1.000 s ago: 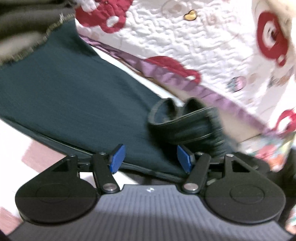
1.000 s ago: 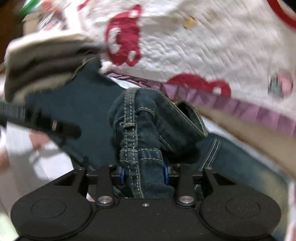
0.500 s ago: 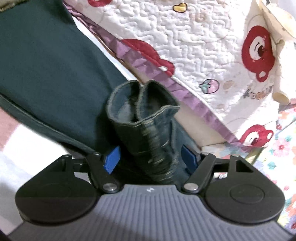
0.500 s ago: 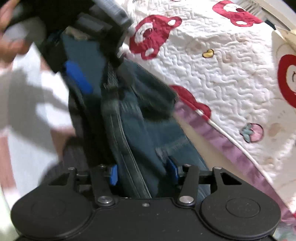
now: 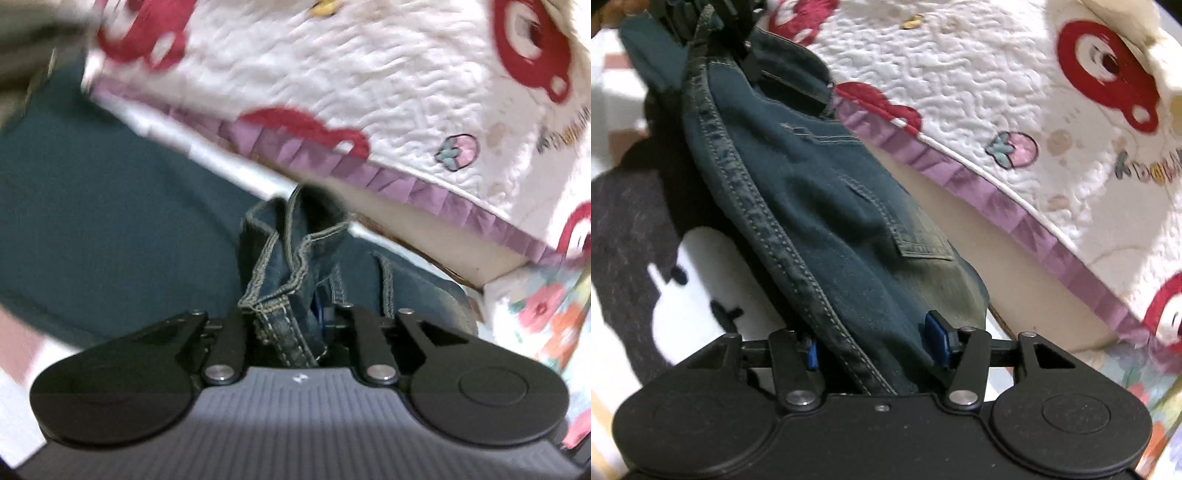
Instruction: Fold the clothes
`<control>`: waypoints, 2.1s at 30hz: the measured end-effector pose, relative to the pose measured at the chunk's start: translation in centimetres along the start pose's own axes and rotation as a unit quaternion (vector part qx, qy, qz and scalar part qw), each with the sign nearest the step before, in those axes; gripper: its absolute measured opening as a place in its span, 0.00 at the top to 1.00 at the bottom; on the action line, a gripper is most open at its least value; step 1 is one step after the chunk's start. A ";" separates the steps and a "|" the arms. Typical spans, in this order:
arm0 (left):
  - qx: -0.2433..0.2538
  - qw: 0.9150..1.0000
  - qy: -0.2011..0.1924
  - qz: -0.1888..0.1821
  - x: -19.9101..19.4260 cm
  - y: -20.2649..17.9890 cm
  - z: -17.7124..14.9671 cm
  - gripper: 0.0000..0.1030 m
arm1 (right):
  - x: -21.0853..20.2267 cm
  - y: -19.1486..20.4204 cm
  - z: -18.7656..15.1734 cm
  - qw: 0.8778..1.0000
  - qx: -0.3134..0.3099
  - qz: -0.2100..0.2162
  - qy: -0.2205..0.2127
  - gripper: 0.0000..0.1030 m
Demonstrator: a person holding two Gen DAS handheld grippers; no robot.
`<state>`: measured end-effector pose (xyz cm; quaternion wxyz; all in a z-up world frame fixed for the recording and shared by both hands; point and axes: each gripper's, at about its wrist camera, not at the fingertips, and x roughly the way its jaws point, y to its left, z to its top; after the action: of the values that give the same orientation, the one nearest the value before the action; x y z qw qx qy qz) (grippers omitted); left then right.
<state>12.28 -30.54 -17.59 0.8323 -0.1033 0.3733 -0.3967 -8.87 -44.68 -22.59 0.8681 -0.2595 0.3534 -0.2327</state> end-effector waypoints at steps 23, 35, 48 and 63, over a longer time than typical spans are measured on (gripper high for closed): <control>0.128 0.979 -0.122 0.105 -6.6 1.4 15.1 0.93 | -2.2 1.5 12.4 0.984 0.080 0.096 -0.124 0.93; -0.006 0.962 -0.076 0.262 -6.3 18.6 9.7 0.92 | 0.3 15.5 16.7 0.980 -0.100 0.133 -0.110 0.73; 0.004 0.959 -0.059 0.277 -5.7 20.2 7.5 0.88 | -1.1 1.7 3.8 0.994 0.077 0.056 0.053 0.51; -0.096 0.963 -0.098 0.230 -10.7 16.2 1.4 0.55 | 0.6 -3.2 0.6 0.929 0.318 0.185 0.048 0.48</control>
<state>18.32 -12.04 -18.44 0.9197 -0.1325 0.3400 -0.1449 -8.77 -47.27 -20.54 0.9146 0.1113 0.3443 -0.1806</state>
